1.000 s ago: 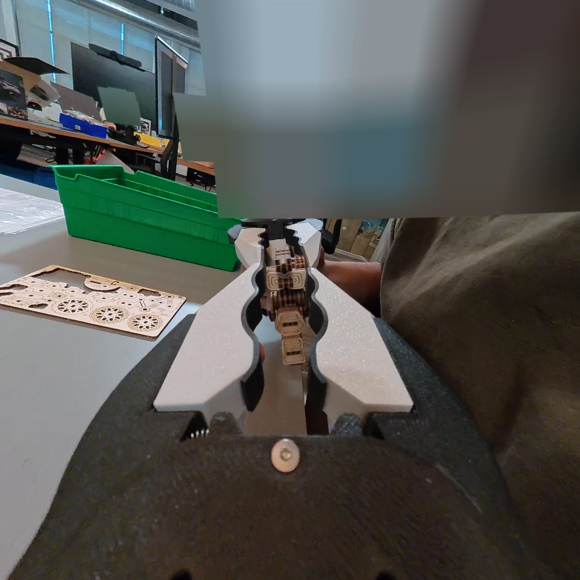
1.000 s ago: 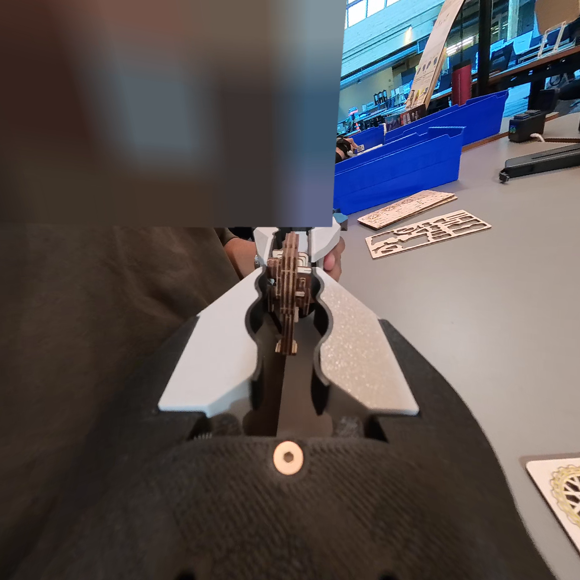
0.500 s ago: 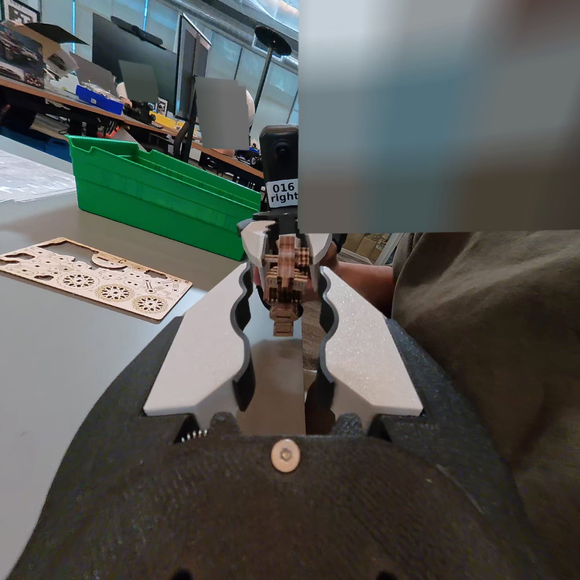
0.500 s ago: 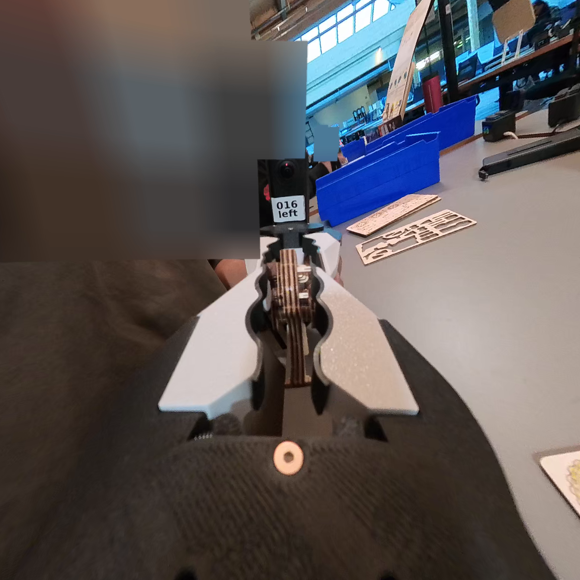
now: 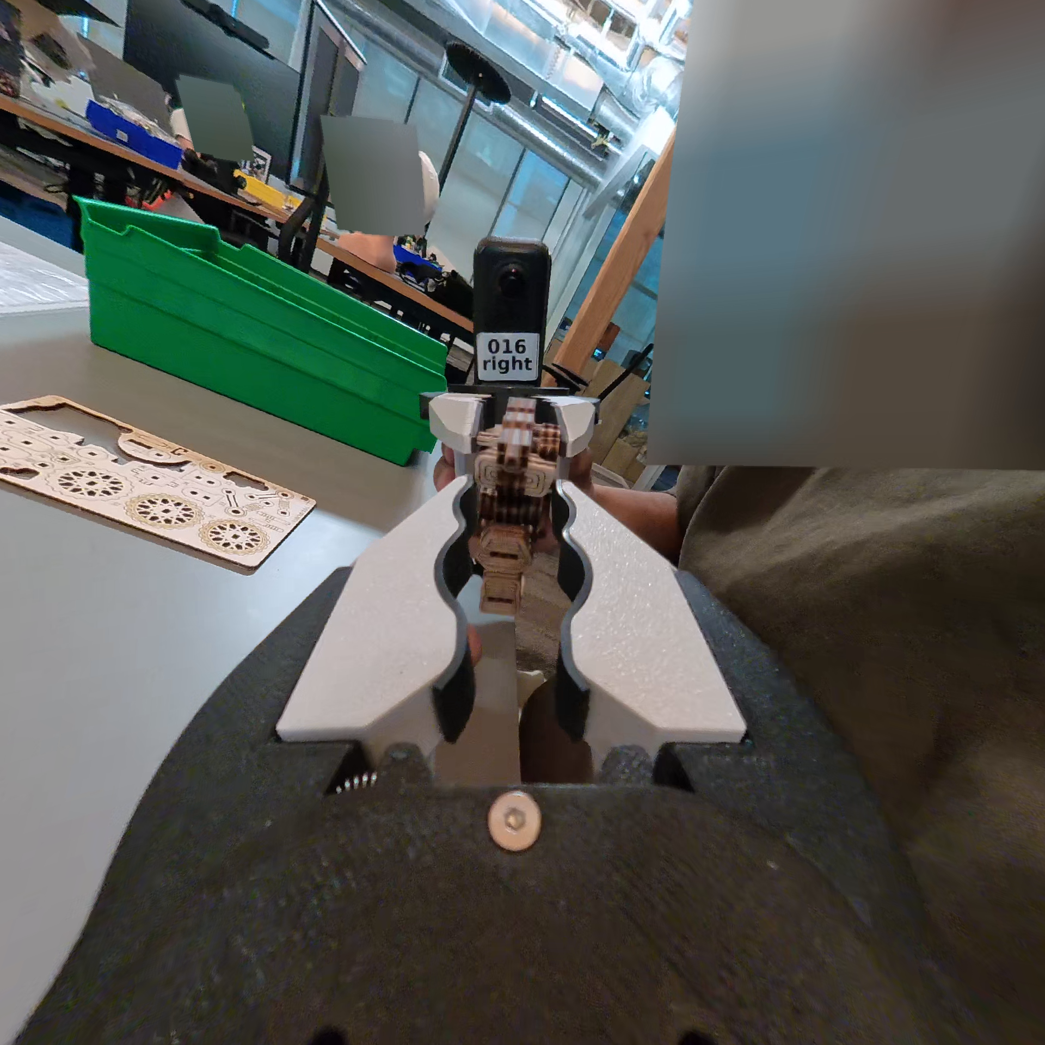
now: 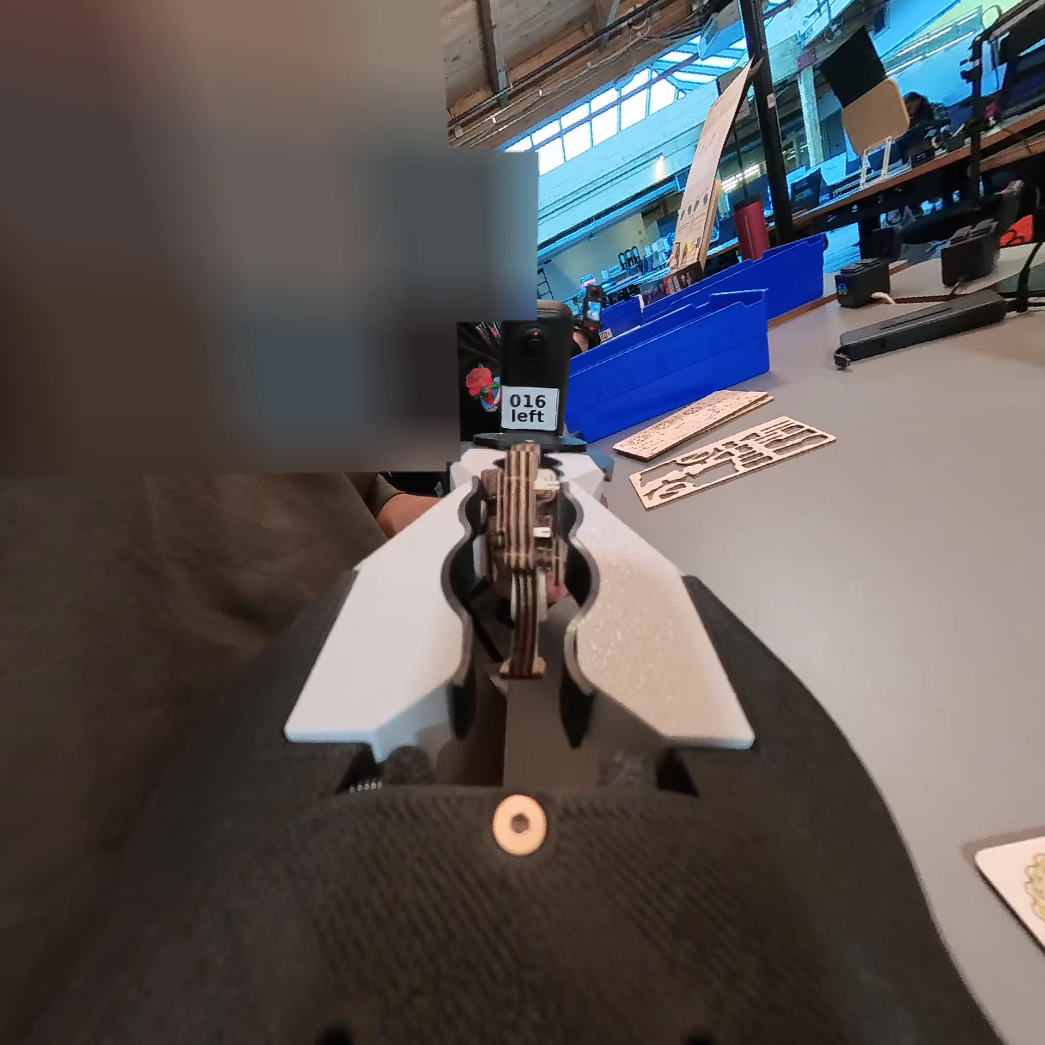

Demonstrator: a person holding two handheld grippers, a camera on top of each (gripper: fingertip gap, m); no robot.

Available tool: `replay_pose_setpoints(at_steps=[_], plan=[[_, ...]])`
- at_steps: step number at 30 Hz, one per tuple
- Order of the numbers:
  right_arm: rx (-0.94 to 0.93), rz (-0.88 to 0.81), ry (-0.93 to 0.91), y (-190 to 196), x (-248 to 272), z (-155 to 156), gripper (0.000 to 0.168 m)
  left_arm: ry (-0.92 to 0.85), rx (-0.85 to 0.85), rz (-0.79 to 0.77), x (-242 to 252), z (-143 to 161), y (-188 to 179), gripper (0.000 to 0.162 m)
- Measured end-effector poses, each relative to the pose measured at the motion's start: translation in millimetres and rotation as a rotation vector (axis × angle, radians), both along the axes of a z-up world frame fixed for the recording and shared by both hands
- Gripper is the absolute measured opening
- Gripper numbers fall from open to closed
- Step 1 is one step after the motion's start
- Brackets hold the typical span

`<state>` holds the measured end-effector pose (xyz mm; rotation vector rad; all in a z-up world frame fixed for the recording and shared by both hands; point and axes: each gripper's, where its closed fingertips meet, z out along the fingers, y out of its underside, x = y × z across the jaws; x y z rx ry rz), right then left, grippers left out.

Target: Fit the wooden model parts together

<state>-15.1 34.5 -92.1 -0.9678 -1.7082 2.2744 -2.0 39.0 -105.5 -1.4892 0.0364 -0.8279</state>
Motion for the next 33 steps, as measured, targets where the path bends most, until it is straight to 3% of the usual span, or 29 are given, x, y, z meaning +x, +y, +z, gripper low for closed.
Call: replay_pose_setpoints(at_steps=[6, 13, 27, 33], plan=[[-0.076, 0.013, -0.014, 9, 0, 4, 0.023, -0.074, 0.002, 0.019, -11, 4, -1, 0.023], [-0.002, 0.002, -0.031, 6, -4, -7, 0.029, -0.129, -0.029, 0.027, -19, 1, 2, 0.023], [-0.044, -0.068, -0.095, 29, -15, -12, 0.019, -0.088, -0.261, -0.026, -11, -40, 11, 0.023], [0.136, -0.043, -0.117, 23, -12, -32, 0.021, -0.034, -0.340, -0.050, -4, -56, 11, 0.023]])
